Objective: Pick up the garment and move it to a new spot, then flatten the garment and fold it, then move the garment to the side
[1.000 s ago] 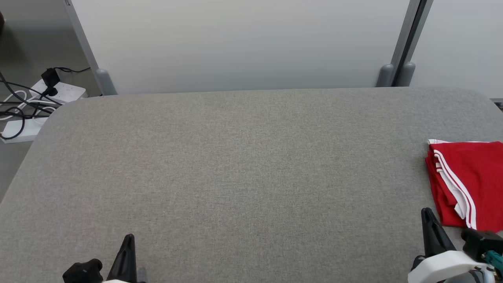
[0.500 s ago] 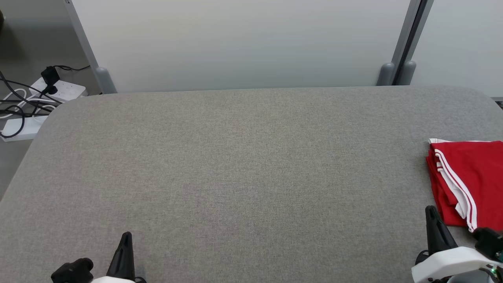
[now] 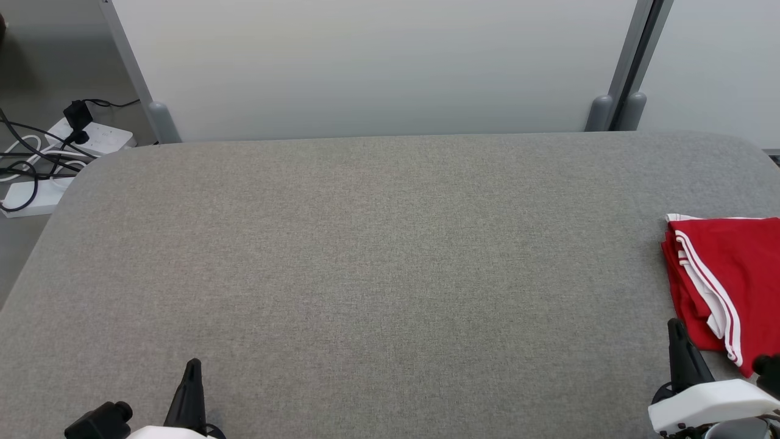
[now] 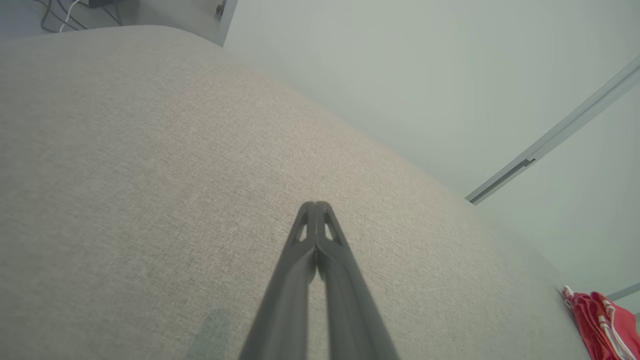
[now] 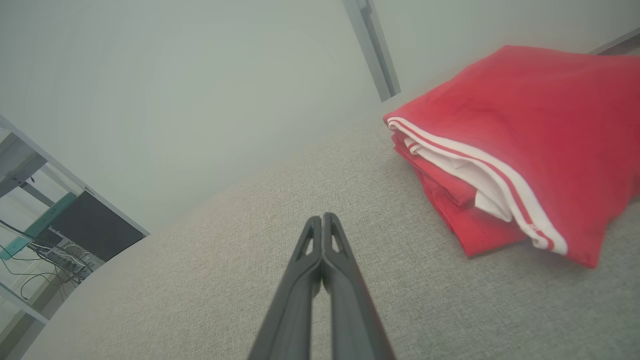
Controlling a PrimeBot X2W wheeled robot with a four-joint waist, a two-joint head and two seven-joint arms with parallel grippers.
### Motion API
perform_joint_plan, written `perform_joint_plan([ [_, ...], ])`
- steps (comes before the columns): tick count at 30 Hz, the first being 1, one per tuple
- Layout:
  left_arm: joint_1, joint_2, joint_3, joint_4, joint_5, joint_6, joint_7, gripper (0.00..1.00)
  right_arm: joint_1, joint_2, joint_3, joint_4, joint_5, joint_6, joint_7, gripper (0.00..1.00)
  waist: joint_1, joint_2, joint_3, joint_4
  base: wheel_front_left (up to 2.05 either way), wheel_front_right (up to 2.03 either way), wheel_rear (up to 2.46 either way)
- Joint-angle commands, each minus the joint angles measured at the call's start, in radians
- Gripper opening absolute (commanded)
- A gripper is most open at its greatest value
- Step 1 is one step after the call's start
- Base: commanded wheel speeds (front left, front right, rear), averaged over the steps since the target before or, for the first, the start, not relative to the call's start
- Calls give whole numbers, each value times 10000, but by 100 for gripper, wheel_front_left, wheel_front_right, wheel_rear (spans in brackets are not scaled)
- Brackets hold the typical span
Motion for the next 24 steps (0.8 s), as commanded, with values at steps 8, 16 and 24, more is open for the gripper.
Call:
perform_joint_plan([
  [8, -653, 178, 207, -395, -1060, -131, 251, 0, -324, -61, -5, -467, 1133, 18, 306, 0, -2, 0, 24, 7, 0, 0, 0],
  [16, -730, 186, 246, -476, -1972, -176, 488, 0, -329, -49, -43, -568, 2092, 21, 537, 0, -2, 0, 48, 13, 0, 0, 0],
  [24, -816, 195, 289, -567, -2993, -227, 753, 0, -334, -35, -86, -681, 3166, 24, 797, 0, -2, 0, 76, 19, 0, 0, 0],
])
